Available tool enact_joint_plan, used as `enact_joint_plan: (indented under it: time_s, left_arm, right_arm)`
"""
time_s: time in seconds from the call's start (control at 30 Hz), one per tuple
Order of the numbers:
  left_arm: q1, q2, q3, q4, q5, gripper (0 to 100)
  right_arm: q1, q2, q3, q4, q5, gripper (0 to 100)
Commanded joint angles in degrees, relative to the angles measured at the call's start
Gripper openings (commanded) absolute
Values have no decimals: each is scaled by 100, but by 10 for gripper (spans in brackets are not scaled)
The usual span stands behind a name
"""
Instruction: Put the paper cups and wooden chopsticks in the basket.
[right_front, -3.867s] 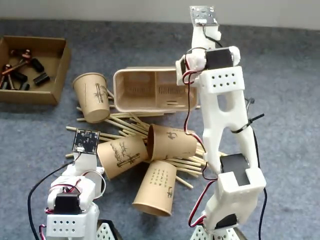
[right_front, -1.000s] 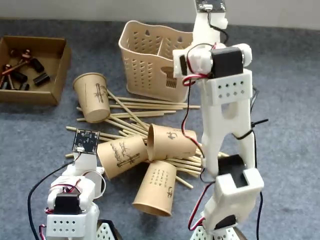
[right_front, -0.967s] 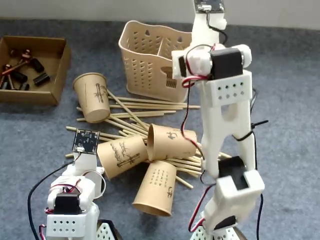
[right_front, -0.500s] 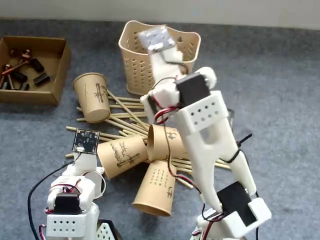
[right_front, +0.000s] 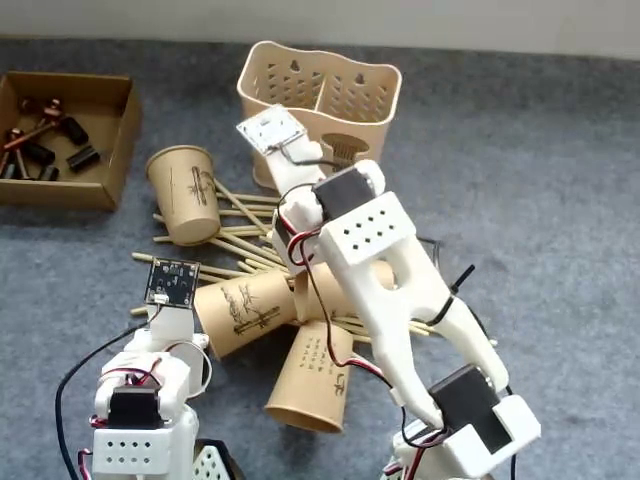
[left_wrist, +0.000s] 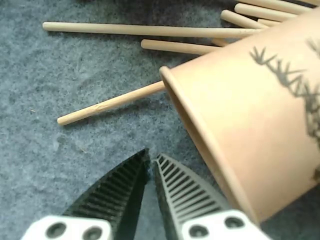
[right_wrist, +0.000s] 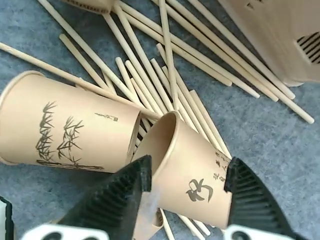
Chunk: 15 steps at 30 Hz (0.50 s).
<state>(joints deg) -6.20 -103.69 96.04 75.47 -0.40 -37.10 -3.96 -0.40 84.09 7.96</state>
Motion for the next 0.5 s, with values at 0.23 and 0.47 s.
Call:
enact_joint_plan:
  time_s: [0.23,0.47]
  left_arm:
    - [84,-31,119,18,-9,7]
    - [84,-31,119,18,-9,7]
  right_arm:
    - [-66,-242,585,-892,448,238]
    - [-84,-242,1147,-989,703,234]
